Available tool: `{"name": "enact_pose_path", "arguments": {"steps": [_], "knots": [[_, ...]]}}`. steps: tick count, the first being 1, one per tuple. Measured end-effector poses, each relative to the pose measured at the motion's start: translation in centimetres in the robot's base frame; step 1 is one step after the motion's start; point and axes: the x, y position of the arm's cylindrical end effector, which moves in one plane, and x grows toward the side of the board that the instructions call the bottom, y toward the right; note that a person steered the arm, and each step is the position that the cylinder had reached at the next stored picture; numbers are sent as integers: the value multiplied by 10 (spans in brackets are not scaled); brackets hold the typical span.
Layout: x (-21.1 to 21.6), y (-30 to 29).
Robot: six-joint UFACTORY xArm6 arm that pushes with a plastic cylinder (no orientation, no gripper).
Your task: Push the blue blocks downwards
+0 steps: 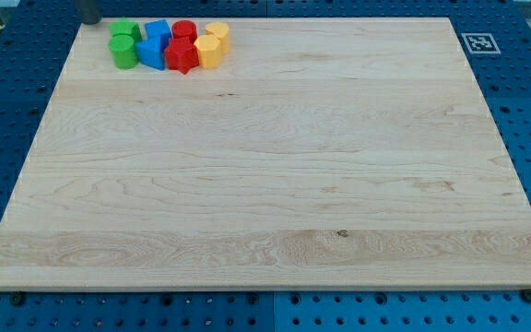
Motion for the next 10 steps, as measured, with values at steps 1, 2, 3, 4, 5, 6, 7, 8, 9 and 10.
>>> {"name": "enact_pose_path", "arguments": {"steps": [1, 2, 3, 4, 5, 6, 7, 8, 9, 10], "knots": [[0, 2], [1, 16], [0, 30], [1, 53], [1, 62], [1, 62], [1, 77], [1, 86], [16, 96], [34, 96]]}}
